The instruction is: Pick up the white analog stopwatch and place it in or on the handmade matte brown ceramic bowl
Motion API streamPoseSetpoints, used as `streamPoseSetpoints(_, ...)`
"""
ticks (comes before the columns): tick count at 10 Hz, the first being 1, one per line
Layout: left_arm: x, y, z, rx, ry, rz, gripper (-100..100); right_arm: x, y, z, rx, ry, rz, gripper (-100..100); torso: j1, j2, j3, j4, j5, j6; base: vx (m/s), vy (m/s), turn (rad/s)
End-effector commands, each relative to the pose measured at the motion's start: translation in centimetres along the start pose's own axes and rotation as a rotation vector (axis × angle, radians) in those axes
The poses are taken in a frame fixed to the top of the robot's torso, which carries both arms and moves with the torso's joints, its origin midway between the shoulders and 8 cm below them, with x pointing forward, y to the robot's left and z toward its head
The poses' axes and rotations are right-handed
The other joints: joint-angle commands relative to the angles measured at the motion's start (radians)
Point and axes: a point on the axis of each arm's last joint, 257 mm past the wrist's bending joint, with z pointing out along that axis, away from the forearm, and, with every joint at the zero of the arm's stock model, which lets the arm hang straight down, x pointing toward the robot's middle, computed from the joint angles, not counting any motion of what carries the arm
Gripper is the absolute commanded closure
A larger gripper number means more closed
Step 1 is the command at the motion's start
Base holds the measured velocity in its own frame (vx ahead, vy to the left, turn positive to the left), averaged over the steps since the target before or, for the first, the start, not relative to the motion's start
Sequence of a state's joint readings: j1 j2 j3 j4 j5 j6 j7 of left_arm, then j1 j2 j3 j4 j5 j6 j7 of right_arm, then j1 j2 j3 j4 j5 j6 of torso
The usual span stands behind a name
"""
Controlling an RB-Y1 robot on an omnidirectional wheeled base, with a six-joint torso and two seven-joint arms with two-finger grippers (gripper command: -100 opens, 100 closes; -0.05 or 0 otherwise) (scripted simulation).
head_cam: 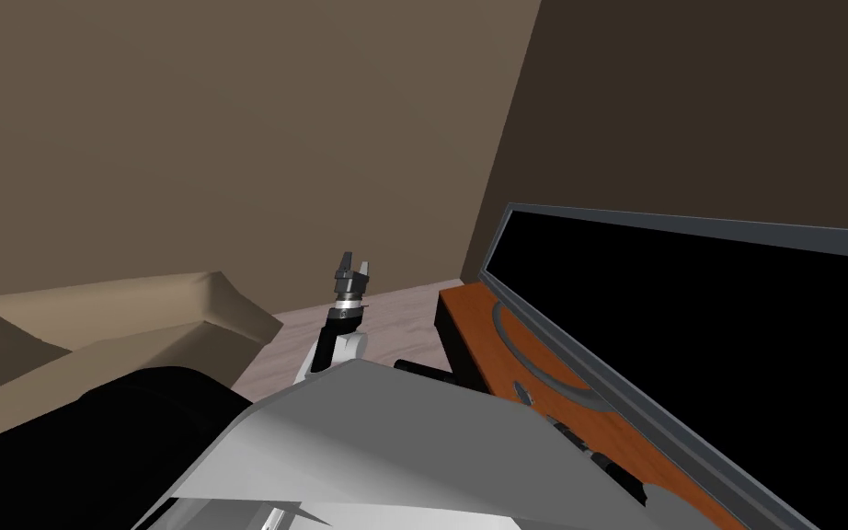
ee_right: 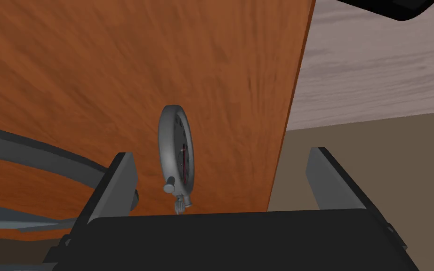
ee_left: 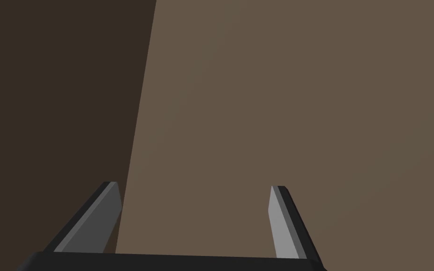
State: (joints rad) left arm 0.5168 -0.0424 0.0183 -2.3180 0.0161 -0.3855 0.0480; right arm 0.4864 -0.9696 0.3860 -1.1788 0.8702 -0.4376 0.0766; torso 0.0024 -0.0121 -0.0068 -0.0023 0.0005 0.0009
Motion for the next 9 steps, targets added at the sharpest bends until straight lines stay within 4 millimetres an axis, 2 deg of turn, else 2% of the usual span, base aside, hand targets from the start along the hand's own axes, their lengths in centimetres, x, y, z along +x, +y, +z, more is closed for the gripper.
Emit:
streamPoseSetpoints(1, 0.0, 0.0, 0.0, 0.0, 0.0, 0.0, 0, 1.4, -1.1, -0.6, 0.014, 0.041, -0.041, -100, 0.0, 0.0, 0.0, 0.0, 0.0, 0.0, 0.131, 0.034, 0.098)
streamPoseSetpoints(2, 0.0, 0.0, 0.0, 0.0, 0.0, 0.0, 0, 2.6, -2.0, -1.3, 0.024, 0.078, -0.081, -100, 0.0, 0.001, 0.001, 0.0, 0.0, 0.001, 0.134, 0.056, 0.187)
streamPoseSetpoints(4, 0.0, 0.0, 0.0, 0.0, 0.0, 0.0, 0, 2.7, -2.1, -1.3, 0.023, 0.079, -0.082, -100, 0.001, -0.001, 0.0, 0.0, 0.0, 0.0, 0.118, 0.032, 0.072)
streamPoseSetpoints(5, 0.0, 0.0, 0.0, 0.0, 0.0, 0.0, 0, 2.8, -2.1, -1.3, 0.024, 0.081, -0.086, 0, 0.0, 0.005, 0.002, 0.001, 0.0, 0.001, 0.007, 0.006, -0.005)
streamPoseSetpoints(6, 0.0, 0.0, 0.0, 0.0, 0.0, 0.0, 0, 3.1, -1.5, -0.4, 0.029, 0.077, -0.076, -100, 0.0, 0.009, 0.005, 0.002, 0.0, 0.001, -0.005, -0.019, 0.067)
streamPoseSetpoints(8, 0.0, 0.0, 0.0, 0.0, 0.0, 0.0, 0, 3.5, -0.7, 0.7, 0.035, 0.074, -0.065, -100, -0.003, 0.012, 0.007, 0.002, -0.001, 0.001, -0.024, -0.026, 0.082)
streamPoseSetpoints(9, 0.0, 0.0, 0.0, 0.0, 0.0, 0.0, 0, 3.2, -1.0, 0.3, 0.032, 0.075, -0.068, -100, -0.003, 0.013, 0.007, 0.003, -0.001, 0.001, -0.009, -0.009, 0.027)
